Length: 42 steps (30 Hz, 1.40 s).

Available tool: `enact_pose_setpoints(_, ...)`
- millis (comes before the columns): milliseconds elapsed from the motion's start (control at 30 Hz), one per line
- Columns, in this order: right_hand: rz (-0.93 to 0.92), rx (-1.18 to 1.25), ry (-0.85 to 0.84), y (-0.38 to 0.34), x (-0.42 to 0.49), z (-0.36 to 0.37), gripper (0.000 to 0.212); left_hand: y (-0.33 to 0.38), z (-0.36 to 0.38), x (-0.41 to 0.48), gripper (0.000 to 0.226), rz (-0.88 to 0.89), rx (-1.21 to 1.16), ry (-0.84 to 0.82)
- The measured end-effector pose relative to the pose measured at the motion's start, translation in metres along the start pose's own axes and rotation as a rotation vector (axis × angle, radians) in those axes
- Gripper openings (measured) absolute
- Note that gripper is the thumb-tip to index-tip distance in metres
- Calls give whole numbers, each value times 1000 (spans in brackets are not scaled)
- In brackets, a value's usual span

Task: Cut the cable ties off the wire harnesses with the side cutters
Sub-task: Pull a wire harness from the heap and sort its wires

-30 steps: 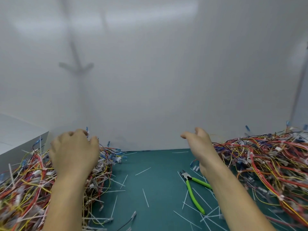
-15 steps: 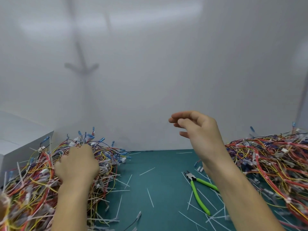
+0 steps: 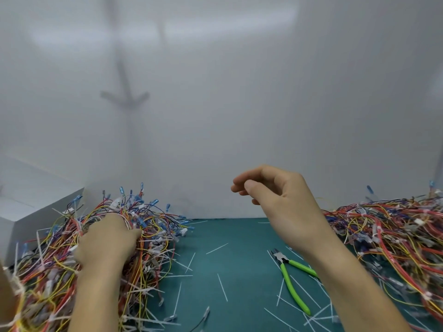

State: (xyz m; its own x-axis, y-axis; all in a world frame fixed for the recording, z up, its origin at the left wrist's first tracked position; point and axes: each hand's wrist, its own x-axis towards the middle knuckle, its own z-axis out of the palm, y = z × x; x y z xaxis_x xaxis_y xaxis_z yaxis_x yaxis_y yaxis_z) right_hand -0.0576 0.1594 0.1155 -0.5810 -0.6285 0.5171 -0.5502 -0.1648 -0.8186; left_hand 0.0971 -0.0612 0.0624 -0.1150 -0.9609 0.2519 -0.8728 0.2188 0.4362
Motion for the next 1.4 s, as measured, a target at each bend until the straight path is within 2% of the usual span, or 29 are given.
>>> enact_pose_setpoints(100, -10, -4, -7, -1, 0, 1, 22, 4, -5, 0, 27, 23, -10, 113)
enact_pose_setpoints(200, -14, -10, -19, -1, 0, 2, 22, 5, -17, -2, 15, 59, -182, 197)
enact_pose_setpoints(333, -7, -11, -26, -2, -1, 4, 22, 3, -37, -4, 9, 113, -632, 266)
enact_pose_setpoints(433, -8, -19, -26, -3, -1, 5, 22, 9, -53, -9, 14, 210, -1021, 290)
enact_pose_setpoints(533, -7, -21, -28, -3, -1, 6, 22, 23, -68, -23, 13, 306, -1340, 252)
enact_pose_setpoints(667, 1, 14, -42, 0, -1, 10, 22, 41, -73, -41, 23, 456, -1468, 103)
enact_pose_setpoints(767, 42, 165, -68, 1, 0, 15, 23, 60, -66, -53, 29, 575, -1375, -25)
enact_pose_setpoints(900, 145, 392, -88, 6, 4, 20, 31, 86, -45, -70, 34, 790, -1079, -179)
enact_pose_setpoints(1000, 296, 486, -37, 16, 8, 19, 36, 102, -32, -84, 32, 1017, -851, -257)
enact_pose_setpoints(1100, 445, 491, 37, 30, 12, 13, 34, 111, -19, -95, 26, 1091, -597, -294)
enact_pose_setpoints(1167, 491, 462, 13, 38, 14, 11, 27, 113, -15, -95, 23, 1042, -477, -309)
enact_pose_setpoints(1233, 500, 450, -11, 44, 15, 10, 21, 109, -16, -93, 28, 907, -430, -314)
enact_pose_setpoints(1400, 457, 515, 60, 43, 18, 10, 18, 83, -33, -65, 28, 554, -80, 70)
